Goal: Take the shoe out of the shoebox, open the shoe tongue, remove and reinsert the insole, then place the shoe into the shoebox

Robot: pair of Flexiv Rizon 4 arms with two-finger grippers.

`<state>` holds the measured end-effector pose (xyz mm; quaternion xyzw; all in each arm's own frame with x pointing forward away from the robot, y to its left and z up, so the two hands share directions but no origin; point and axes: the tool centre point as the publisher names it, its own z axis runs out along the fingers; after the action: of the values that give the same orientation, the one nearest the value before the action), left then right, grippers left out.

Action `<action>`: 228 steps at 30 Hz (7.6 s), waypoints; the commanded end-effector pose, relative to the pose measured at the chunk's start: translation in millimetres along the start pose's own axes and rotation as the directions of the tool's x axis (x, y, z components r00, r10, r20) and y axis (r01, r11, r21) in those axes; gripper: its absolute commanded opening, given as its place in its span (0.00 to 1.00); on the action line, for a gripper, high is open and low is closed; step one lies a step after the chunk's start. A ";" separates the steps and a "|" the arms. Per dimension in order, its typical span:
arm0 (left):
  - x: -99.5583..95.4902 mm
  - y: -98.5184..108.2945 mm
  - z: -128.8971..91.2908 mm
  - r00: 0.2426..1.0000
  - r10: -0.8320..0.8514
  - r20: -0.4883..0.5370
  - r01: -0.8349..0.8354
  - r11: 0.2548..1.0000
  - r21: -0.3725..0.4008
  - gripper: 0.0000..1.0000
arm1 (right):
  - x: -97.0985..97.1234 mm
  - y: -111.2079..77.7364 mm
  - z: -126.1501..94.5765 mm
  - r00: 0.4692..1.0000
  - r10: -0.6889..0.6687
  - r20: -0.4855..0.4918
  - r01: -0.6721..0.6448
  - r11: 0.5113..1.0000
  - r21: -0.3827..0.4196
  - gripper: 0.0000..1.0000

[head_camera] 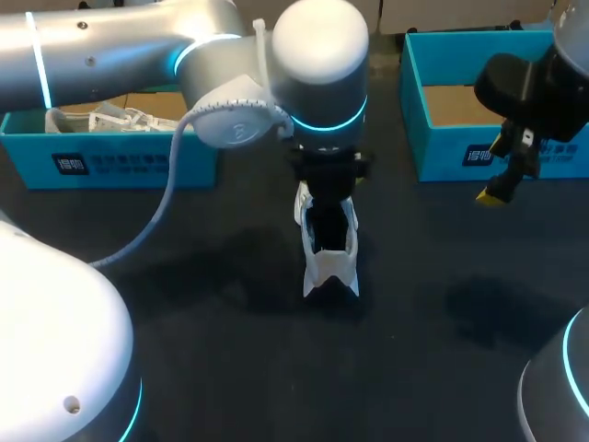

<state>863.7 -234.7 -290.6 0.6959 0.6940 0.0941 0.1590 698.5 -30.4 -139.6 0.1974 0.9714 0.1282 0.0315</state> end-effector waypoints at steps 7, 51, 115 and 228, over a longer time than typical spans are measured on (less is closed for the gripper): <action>4.6 7.8 10.7 1.000 -0.013 -0.011 0.013 1.000 0.012 0.49 | -0.9 1.6 1.0 1.000 0.001 -0.002 -0.001 1.000 0.003 1.00; 18.0 -52.4 26.4 1.000 0.021 -0.016 -0.018 0.989 0.146 0.27 | -0.9 1.6 1.0 1.000 0.001 -0.002 -0.001 1.000 0.003 1.00; 46.8 -48.9 -45.3 0.868 -0.492 -0.068 0.496 0.867 0.055 1.00 | -0.9 1.6 1.0 1.000 0.001 -0.002 -0.001 1.000 0.003 1.00; 24.6 -191.5 43.3 0.026 -0.945 -0.326 0.995 0.055 -0.079 0.00 | -0.9 1.6 1.0 1.000 0.001 -0.002 -0.001 1.000 0.003 1.00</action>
<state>695.8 -217.3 -400.5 0.0192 0.9996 0.0032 0.0216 698.4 -30.7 -140.1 0.1974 0.9713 0.1287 0.0317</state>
